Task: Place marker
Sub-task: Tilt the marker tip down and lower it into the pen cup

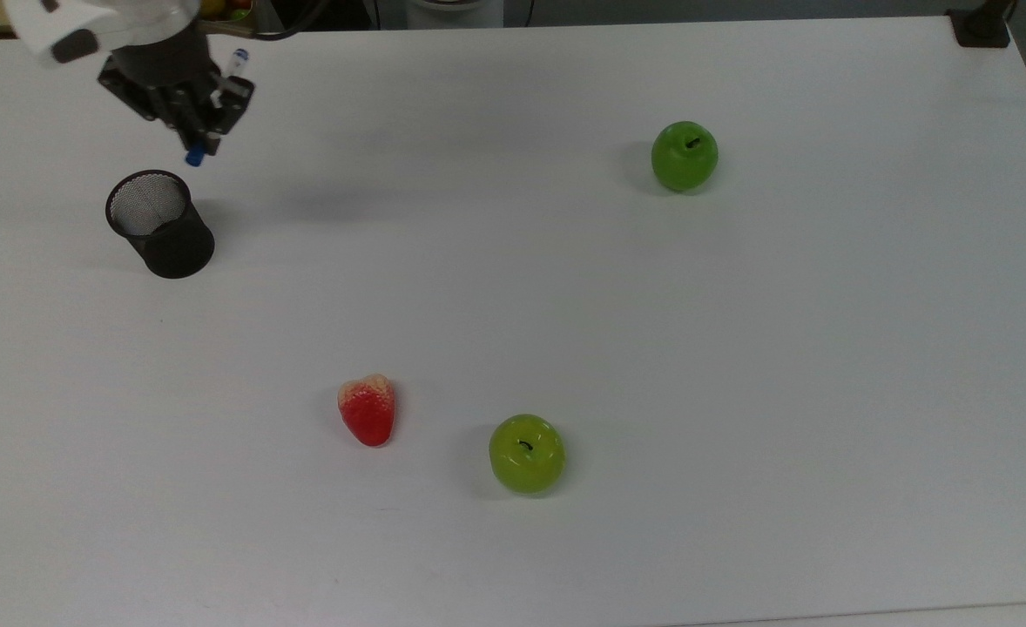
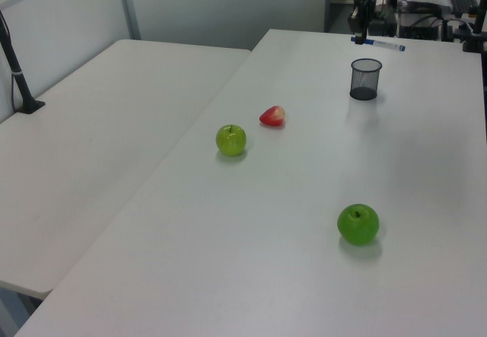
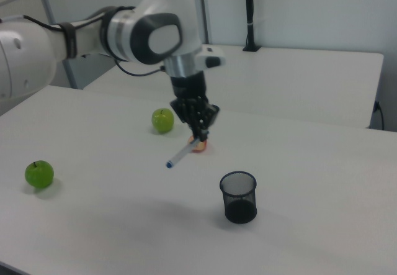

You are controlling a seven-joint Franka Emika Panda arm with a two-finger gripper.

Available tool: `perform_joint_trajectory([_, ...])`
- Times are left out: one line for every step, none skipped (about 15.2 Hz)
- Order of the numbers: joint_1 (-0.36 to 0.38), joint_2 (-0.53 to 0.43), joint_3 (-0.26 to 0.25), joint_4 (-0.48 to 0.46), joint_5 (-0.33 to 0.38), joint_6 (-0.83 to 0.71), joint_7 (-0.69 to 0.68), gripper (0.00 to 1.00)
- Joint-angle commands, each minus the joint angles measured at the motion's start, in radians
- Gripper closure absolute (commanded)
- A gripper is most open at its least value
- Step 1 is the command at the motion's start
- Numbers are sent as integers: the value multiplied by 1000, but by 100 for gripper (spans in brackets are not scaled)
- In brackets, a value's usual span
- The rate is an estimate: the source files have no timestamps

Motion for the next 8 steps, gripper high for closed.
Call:
perform_joint_trajectory([-45,18,1,13,20,53,-35,90])
perform_joint_trajectory([-49,18,1,11,20,66,-37,90])
perform_joint_trajectory([-54,20,1,11,21,89,-37,90])
perform_joint_trajectory([-62,20,1,8,27,117,-37,90])
perform_joint_trajectory([-66,20,1,5,30,147,-38,90])
perform_joint_trajectory([-69,20,1,3,30,177,-37,90])
perform_joint_trajectory([-74,20,1,-6,30,206,-38,90])
perform_joint_trajectory([-81,20,1,-10,30,244,-38,90])
